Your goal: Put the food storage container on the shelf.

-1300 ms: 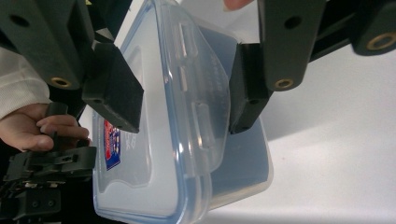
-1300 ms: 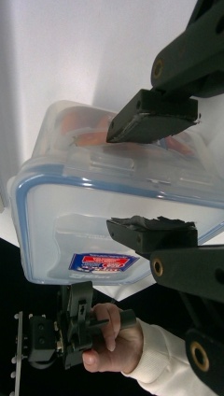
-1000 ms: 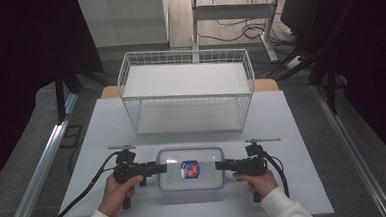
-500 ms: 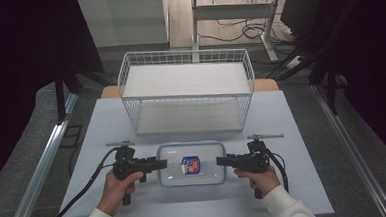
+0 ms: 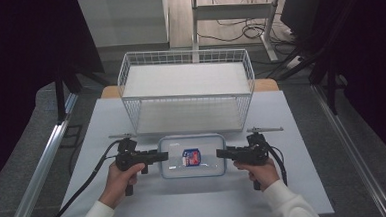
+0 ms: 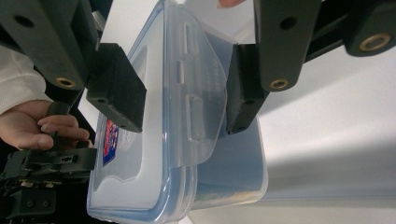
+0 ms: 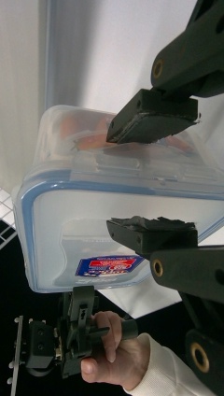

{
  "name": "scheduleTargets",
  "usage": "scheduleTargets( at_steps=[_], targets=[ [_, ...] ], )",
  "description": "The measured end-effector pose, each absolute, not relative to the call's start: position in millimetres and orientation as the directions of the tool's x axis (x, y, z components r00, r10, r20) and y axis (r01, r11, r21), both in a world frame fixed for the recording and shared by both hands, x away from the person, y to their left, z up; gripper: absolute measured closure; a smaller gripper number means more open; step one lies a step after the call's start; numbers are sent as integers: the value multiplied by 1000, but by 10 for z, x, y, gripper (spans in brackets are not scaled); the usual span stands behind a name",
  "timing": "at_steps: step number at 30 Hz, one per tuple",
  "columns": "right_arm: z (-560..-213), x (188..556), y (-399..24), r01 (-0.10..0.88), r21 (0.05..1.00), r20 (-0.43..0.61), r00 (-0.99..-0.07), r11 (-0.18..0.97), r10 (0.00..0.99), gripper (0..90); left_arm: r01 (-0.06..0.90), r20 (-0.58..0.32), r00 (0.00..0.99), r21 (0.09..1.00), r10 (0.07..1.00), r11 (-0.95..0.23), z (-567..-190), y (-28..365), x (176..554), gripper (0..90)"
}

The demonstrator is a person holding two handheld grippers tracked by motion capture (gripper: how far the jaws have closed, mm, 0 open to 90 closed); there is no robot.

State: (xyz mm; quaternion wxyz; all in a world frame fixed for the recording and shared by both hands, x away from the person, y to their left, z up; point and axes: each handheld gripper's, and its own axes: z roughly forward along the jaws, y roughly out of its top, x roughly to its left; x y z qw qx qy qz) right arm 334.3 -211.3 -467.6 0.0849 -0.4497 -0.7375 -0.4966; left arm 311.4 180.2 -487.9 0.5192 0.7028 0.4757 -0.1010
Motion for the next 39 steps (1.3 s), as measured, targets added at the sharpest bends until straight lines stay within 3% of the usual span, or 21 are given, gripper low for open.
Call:
scheduleTargets(
  at_steps=[19,39],
  targets=[
    [-4717,4023,-1959,704,706,528,-599,81,602,517,748,-628,559,664,541,-1,-4994,1990,3933,489],
    [-4875,4376,-1904,750,661,579,-540,37,610,508,779,-679,488,622,549,76,-5157,2014,4162,487]
  ],
)
